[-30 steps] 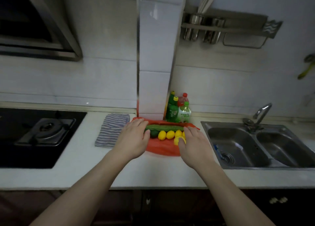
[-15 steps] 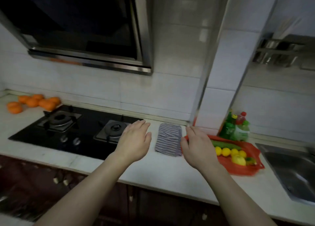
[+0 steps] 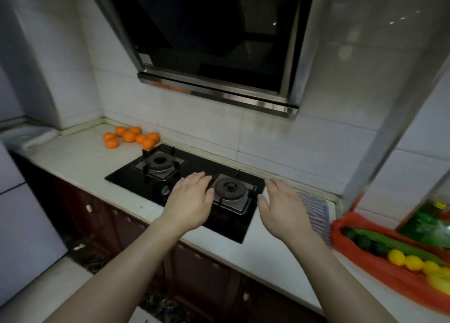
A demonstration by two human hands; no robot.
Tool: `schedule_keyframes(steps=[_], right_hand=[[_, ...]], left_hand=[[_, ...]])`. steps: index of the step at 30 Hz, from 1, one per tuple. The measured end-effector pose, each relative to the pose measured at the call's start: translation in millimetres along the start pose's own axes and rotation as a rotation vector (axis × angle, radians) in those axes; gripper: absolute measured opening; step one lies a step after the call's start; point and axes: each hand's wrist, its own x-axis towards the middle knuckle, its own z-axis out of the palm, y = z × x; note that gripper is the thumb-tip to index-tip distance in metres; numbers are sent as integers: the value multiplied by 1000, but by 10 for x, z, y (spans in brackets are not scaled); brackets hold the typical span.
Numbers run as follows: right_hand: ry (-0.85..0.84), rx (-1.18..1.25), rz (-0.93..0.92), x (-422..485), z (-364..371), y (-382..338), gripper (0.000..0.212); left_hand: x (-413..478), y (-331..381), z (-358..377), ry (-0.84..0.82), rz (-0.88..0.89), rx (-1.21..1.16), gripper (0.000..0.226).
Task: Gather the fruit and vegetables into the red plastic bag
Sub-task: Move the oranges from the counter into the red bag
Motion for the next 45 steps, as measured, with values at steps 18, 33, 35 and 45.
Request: schedule_keyframes(steps=[18, 33, 35, 45], right_hand=[[-62, 128, -260, 2358, 1208, -1361, 60], [-75, 98, -278, 3242, 1832, -2946, 51], [-47, 87, -264, 3344, 1936, -3237, 48], [-49, 208, -233, 3756, 2556, -4721, 49]], left_hand=[[1267, -2070, -384, 56, -234, 121, 51], [1776, -3917, -913, 97, -215, 109, 63], [1816, -4238, -1035, 92, -190, 98, 71], [1763, -5923, -1589, 3, -224, 68, 63]])
